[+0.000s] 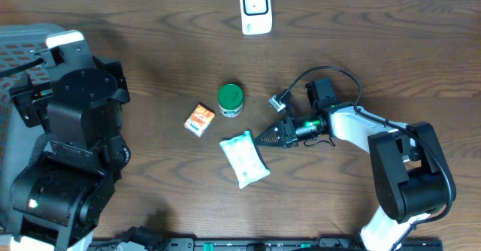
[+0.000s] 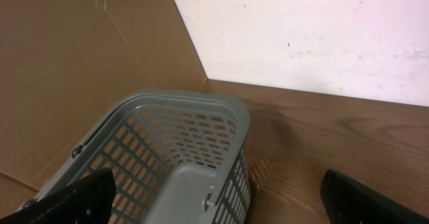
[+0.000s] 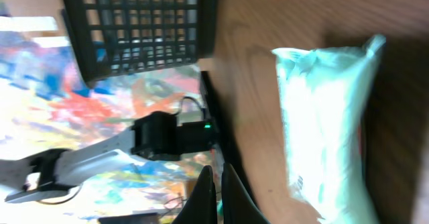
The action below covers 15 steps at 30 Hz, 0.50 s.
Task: Scan the item barcode
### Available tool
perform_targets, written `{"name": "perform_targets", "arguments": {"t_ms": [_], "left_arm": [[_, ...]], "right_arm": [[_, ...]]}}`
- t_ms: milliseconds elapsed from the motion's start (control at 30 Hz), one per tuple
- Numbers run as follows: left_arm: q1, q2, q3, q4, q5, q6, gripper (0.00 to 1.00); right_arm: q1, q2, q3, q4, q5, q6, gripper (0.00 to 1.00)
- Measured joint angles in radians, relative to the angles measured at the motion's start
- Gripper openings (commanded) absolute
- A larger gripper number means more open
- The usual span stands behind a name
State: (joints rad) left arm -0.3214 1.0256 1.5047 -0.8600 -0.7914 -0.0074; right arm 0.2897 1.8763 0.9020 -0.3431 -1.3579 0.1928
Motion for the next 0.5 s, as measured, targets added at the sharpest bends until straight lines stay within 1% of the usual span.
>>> {"name": "perform_targets", "arguments": {"t_ms": [33, 67, 100, 133, 200, 300, 400, 500], "left_arm": [[0.0, 0.0, 0.0, 0.0, 0.0, 0.0, 0.98], [0.0, 0.0, 0.0, 0.0, 0.0, 0.0, 0.98], [0.0, 0.0, 0.0, 0.0, 0.0, 0.0, 0.98], [0.0, 0.0, 0.0, 0.0, 0.0, 0.0, 0.98], [0.0, 0.0, 0.0, 0.0, 0.0, 0.0, 0.98], [0.0, 0.0, 0.0, 0.0, 0.0, 0.0, 0.98], [0.0, 0.0, 0.0, 0.0, 0.0, 0.0, 0.98], [0.0, 0.0, 0.0, 0.0, 0.0, 0.0, 0.98]], "right_arm": [[0.0, -0.002, 0.0, -0.005, 0.003, 0.001, 0.11], [0.001, -0.004, 0.0, -0.019, 0.021, 0.008, 0.35], [0.002, -0.006, 0.0, -0.035, 0.052, 0.01, 0.71], [0.002, -0.008, 0.0, -0.063, 0.099, 0.009, 0.99], [0.005, -0.009, 0.0, -0.097, 0.206, -0.009, 0.99], [0.032, -0.009, 0.0, -0.113, 0.308, -0.037, 0.99], [0.098, -0.016, 0.01, -0.132, 0.417, -0.011, 0.99], [0.19, -0.044, 0.059, -0.187, 0.575, 0.028, 0.99]]}}
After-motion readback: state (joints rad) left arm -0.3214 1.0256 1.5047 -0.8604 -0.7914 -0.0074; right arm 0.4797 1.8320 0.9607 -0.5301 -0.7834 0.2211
